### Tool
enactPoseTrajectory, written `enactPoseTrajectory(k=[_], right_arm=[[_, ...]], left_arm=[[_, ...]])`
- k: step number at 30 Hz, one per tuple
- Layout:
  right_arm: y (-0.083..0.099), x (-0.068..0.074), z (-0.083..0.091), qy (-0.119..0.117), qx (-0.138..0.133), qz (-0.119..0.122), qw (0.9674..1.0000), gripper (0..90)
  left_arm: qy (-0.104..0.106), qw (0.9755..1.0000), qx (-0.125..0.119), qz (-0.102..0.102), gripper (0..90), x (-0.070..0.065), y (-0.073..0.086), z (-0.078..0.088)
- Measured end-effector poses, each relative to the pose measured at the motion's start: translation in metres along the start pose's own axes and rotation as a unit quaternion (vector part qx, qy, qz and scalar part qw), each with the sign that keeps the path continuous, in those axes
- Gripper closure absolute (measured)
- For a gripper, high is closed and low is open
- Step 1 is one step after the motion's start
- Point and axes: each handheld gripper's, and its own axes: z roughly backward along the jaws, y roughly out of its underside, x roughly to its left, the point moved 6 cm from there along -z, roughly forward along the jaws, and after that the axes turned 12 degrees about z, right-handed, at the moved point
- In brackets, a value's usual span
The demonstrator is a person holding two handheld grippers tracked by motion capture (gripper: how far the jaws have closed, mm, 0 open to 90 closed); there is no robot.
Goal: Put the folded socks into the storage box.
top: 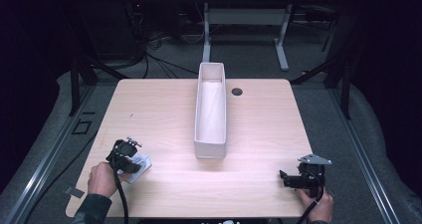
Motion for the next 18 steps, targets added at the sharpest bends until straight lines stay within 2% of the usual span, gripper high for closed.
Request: enactPoseTrajectory(k=[18], right_arm=[[0.000,0.000,0.000,0.000,0.000,0.000,1.0000,0.2]], left_arm=[[-0.004,0.9999,-0.013,0.005,71.5,0.001,-0.014,0.024]])
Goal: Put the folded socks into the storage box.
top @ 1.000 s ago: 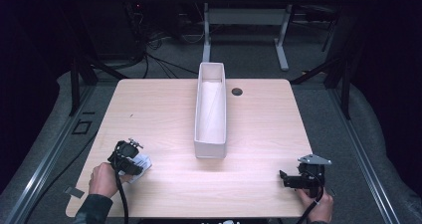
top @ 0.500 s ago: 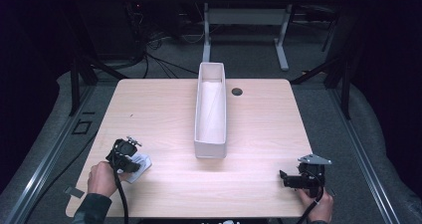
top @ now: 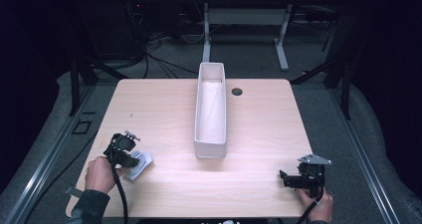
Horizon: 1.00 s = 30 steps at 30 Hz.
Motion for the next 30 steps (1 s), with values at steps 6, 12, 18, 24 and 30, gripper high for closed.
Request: enactPoseTrajectory(k=[6,12,18,24,30], right_arm=[[0.000,0.000,0.000,0.000,0.000,0.000,1.0000,0.2],[0.000,0.000,0.000,0.001,0.000,-0.001,1.0000,0.3],[0.000,0.000,0.000,0.001,0.000,-0.001,1.0000,0.3],[0.000,0.000,0.000,0.001,0.000,-0.002,1.0000,0.2],[0.000,0.000,0.000,0.001,0.000,-0.002,1.0000,0.2]], left_arm=[[-0.003,1.0000,-0.002,-0.002,71.4,-0.001,-0.008,0.010],[-0.007,1.0000,0.002,-0.002,71.1,-0.001,-0.016,0.019],[-0.008,0.9999,0.008,0.000,70.9,-0.002,-0.024,0.027],[-0.008,0.9999,0.012,-0.004,70.6,-0.008,-0.032,0.031],[-0.010,0.9997,0.018,-0.008,69.9,-0.014,-0.042,0.037]])
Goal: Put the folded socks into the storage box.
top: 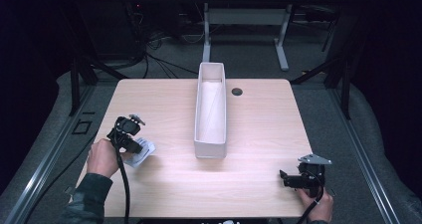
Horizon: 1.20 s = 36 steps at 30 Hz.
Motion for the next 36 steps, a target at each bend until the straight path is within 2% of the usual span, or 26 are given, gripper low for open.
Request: enactPoseTrajectory(k=[16,36], right_arm=[[0.000,0.000,0.000,0.000,0.000,0.000,1.0000,0.3],[0.000,0.000,0.000,0.000,0.000,0.000,1.0000,0.3]], left_arm=[[-0.006,0.9998,0.007,-0.018,74.6,-0.014,-0.017,0.011],[-0.021,0.9988,-0.016,-0.042,75.0,-0.030,-0.049,0.048]])
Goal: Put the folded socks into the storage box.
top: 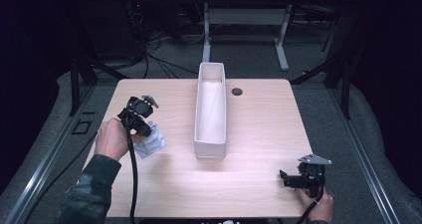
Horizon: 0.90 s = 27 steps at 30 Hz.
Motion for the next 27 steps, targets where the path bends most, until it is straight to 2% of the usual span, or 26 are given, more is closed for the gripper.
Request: enactPoseTrajectory(k=[9,27], right_arm=[[0.000,0.000,0.000,0.000,0.000,0.000,1.0000,0.3],[0.000,0.000,0.000,0.000,0.001,0.001,1.0000,0.3]], left_arm=[[-0.009,0.9999,-0.006,-0.013,75.2,-0.005,-0.015,0.016],[-0.017,0.9992,-0.024,-0.026,75.3,-0.017,-0.048,0.046]])
